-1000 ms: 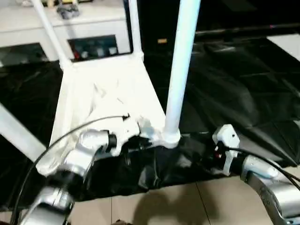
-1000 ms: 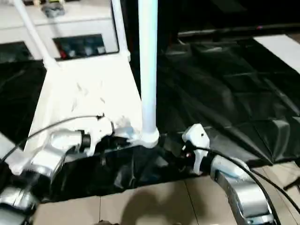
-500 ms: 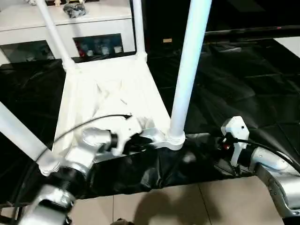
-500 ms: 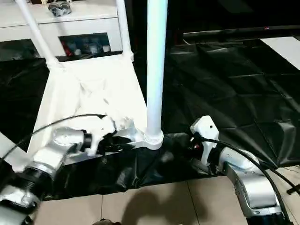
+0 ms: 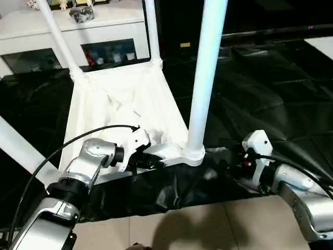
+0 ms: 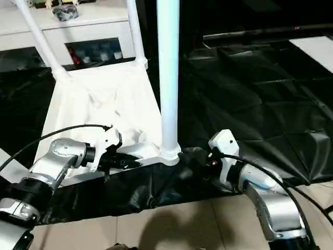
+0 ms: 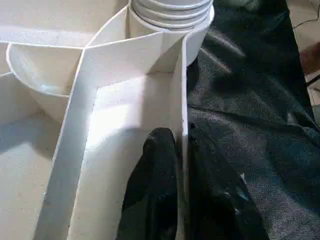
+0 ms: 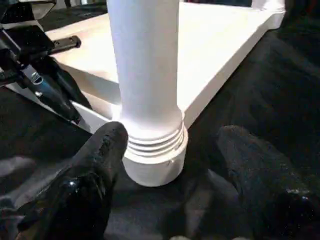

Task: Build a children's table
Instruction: Rotate leg to tighten

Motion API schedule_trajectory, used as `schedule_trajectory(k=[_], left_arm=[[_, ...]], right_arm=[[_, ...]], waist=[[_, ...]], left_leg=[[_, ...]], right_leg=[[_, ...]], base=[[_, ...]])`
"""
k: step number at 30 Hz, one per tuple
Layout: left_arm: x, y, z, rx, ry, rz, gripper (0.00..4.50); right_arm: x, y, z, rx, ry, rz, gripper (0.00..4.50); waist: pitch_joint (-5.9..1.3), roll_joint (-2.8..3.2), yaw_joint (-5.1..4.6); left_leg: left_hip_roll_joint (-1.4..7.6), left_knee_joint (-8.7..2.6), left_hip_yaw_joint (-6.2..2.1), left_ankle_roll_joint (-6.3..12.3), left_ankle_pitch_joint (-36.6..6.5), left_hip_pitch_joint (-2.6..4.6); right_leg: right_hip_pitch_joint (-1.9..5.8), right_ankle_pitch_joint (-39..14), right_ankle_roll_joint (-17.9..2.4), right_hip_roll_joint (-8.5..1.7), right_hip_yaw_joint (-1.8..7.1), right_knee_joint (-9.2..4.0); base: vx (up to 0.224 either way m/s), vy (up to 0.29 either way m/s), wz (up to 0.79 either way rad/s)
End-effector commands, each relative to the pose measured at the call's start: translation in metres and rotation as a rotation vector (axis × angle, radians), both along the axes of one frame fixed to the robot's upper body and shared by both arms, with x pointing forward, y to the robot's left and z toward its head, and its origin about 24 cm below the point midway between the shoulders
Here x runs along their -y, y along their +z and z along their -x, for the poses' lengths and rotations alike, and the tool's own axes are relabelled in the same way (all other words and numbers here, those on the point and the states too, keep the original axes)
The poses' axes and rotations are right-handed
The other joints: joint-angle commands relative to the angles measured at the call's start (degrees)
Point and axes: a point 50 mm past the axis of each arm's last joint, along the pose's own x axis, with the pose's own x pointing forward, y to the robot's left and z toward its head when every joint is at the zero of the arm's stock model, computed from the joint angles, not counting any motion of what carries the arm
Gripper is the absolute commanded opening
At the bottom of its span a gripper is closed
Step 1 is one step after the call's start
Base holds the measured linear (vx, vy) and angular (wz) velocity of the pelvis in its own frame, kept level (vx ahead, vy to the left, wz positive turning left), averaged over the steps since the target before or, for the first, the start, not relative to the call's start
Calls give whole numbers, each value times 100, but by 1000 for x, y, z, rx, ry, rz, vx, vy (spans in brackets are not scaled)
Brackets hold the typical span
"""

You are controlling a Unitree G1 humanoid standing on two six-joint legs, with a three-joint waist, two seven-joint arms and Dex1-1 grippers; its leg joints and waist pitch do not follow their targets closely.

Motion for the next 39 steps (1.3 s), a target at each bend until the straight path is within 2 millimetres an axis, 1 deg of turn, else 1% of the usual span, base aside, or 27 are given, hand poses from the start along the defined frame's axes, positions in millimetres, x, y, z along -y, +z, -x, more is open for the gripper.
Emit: schedule_trajectory(k=[1,2,3,4,5,6,7,8,9,10,11,12,13,14,15,17,18,19,22,25,28,30,32,34,37,38,39], left_arm=[[-4,6,-5,11,20,13,11],[-4,6,-5,11,20,13,6],[-3,6,-4,3,20,25,6],[-3,6,-4,0,20,28,6],[-3,5,-2,-11,18,37,6],[-3,5,-2,-11,18,37,0],[-2,5,-1,-13,20,44,0],[-2,4,-1,-15,23,52,0],[-2,4,0,-13,30,64,0],[-1,4,1,-10,45,91,0],[-1,4,1,-10,45,91,0],[-1,5,1,-9,53,104,0],[0,5,3,-5,55,112,0],[1,5,4,-1,55,115,0],[2,5,5,3,52,116,0],[4,4,8,1,40,118,0],[5,4,9,1,35,117,0],[5,3,10,1,33,116,0],[6,2,10,7,30,105,0],[7,1,11,12,11,76,0],[8,1,10,28,4,57,0],[9,1,10,31,5,56,0],[9,2,9,37,4,51,0],[10,2,9,39,-4,45,0],[10,3,9,33,-15,41,0],[10,3,9,34,-14,41,0],[10,3,9,35,-14,40,0]], right_arm=[[-2,2,-1,15,2,-7,338],[-2,2,-1,15,2,-7,338],[-4,1,-1,15,7,-10,338],[-5,1,-2,15,9,-11,338],[-6,0,-2,13,16,-13,338],[-6,0,-2,13,16,-13,365],[-7,0,-2,13,16,-12,371],[-7,-1,-3,13,16,-12,374],[-9,-1,-4,14,22,-15,374],[-14,0,-7,15,51,-20,386],[-14,0,-7,15,51,-20,402],[-17,0,-8,15,68,-22,417],[-20,0,-10,18,84,-13,421],[-23,-1,-12,21,94,-1,429],[-24,-2,-16,27,93,17,429],[-25,-4,-24,32,94,59,447],[-26,-5,-28,34,88,85,447],[-26,-6,-30,34,85,96,447],[-29,-8,-33,21,119,114,447],[-35,-11,-37,5,168,132,447],[-39,-12,-42,3,189,140,447],[-41,-12,-44,4,203,140,414],[-42,-12,-46,7,213,145,409],[-45,-11,-52,17,229,150,383],[-47,-11,-54,20,255,151,362],[-47,-11,-54,19,262,153,351],[-48,-11,-55,19,264,155,339]], waist=[[-328,-63,16],[-323,-61,13],[-319,-78,14],[-319,-61,17],[-316,-100,12],[-321,-83,18],[-316,-72,17],[-323,-112,20],[-322,-93,21],[-325,-219,13],[-323,-161,12],[-324,-157,18],[-323,-234,11],[-331,-201,14],[-330,-230,14],[-336,-198,25],[-343,-230,25],[-344,-210,26],[-351,-222,33],[-348,-230,33],[-340,-216,27],[-343,-215,23],[-351,-220,28],[-348,-232,26],[-354,-219,36],[-356,-243,38],[-359,-232,42]], left_leg=[[212,-382,-112,268,-1423,94],[215,-385,-112,266,-1438,93],[216,-390,-112,264,-1461,91],[219,-393,-114,250,-1489,98],[220,-398,-113,246,-1493,93],[222,-396,-115,241,-1482,97],[223,-400,-115,239,-1492,95],[222,-396,-116,254,-1435,90],[225,-398,-114,263,-1424,93],[223,-390,-104,307,-1340,78],[216,-387,-109,343,-1248,64],[221,-375,-100,360,-1234,80],[223,-372,-92,405,-1177,70],[221,-368,-101,423,-1077,60],[226,-362,-88,439,-1050,68],[223,-348,-82,465,-928,79],[230,-339,-80,466,-896,78],[221,-341,-79,479,-823,76],[214,-319,-71,543,-765,72],[211,-314,-67,569,-799,68],[219,-323,-69,502,-926,79],[224,-322,-71,476,-945,80],[223,-316,-73,476,-890,80],[218,-309,-64,506,-862,74],[226,-302,-65,522,-826,80],[228,-301,-63,541,-805,80],[229,-299,-66,547,-793,80]], right_leg=[[226,-893,-1352,-320,203,-458],[222,-926,-1342,-316,203,-462],[220,-975,-1332,-315,202,-467],[212,-1049,-1317,-317,203,-466],[215,-1071,-1304,-314,205,-475],[215,-1073,-1307,-321,206,-464],[207,-1104,-1293,-319,207,-471],[213,-1069,-1303,-324,209,-456],[208,-1069,-1304,-323,208,-459],[216,-1008,-1321,-320,207,-451],[216,-1022,-1321,-328,201,-443],[199,-1030,-1308,-326,207,-450],[207,-1016,-1292,-324,212,-456],[212,-977,-1306,-332,206,-423],[197,-977,-1297,-330,209,-438],[184,-870,-1329,-316,212,-420],[185,-823,-1339,-321,211,-407],[187,-733,-1358,-307,207,-397],[198,-558,-1388,-306,207,-378],[203,-598,-1397,-306,204,-382],[193,-769,-1403,-304,203,-394],[196,-761,-1402,-305,206,-387],[205,-659,-1406,-303,209,-373],[200,-583,-1464,-303,203,-369],[202,-522,-1492,-300,206,-351],[203,-454,-1502,-296,203,-348],[204,-432,-1514,-298,203,-338]], base=[[0,0,0],[0,0,0],[0,0,0],[0,0,0],[0,0,0],[0,0,0],[0,0,0],[0,0,0],[0,0,0],[0,0,0],[0,0,0],[0,0,0],[0,0,0],[0,0,0],[0,0,0],[0,0,0],[0,0,0],[0,0,0],[0,0,0],[0,0,0],[0,0,0],[0,0,0],[0,0,0],[0,0,0],[0,0,0],[0,0,0],[0,0,0]])
